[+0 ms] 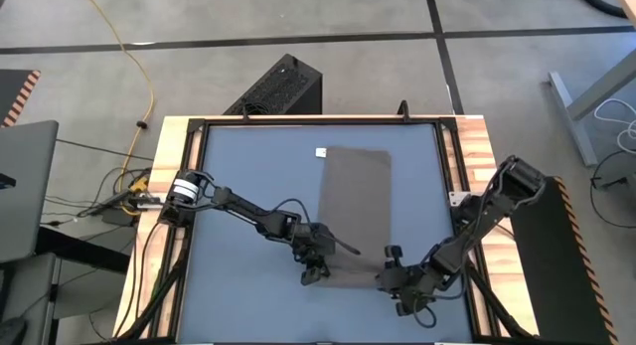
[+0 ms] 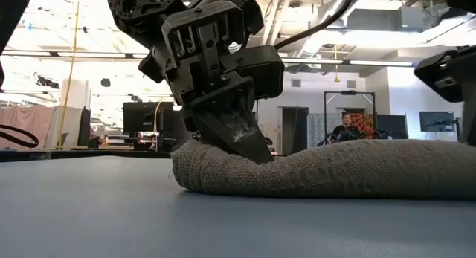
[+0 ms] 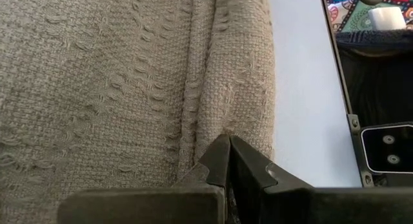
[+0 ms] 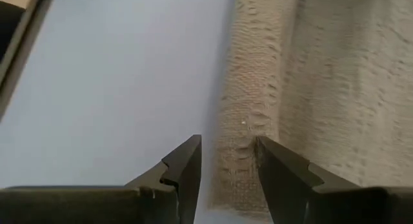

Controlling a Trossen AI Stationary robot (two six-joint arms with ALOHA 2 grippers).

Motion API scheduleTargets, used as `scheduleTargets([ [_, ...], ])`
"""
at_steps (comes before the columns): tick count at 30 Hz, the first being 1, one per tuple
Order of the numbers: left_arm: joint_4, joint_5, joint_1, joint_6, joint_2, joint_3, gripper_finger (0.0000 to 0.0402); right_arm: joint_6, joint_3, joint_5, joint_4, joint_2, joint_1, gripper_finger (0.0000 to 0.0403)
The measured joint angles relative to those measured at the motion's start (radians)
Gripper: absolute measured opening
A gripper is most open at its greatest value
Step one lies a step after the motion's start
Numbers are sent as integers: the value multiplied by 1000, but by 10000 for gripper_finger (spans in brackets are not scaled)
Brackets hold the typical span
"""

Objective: Roll towel into tight, uniform cylinder
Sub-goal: Roll the gray towel

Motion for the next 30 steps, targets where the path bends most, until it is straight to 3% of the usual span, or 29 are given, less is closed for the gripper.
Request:
scheduleTargets([
  [7, 10, 26, 0, 25, 0, 0, 0, 2, 0, 0, -21, 14, -18, 171],
  [13, 61, 64, 9, 27, -7, -1, 0, 15, 6, 8, -14, 125, -15, 171],
  [20, 36, 158, 30, 59, -31, -2, 0, 152, 7, -5, -50, 170, -1, 171],
  [25, 3, 120, 33, 141, -98, -3, 0, 241, 4, -49, -97, 139, 30, 163],
  [30, -38, 28, 32, 209, -174, -2, 0, 330, 3, -113, -103, 132, 30, 127],
])
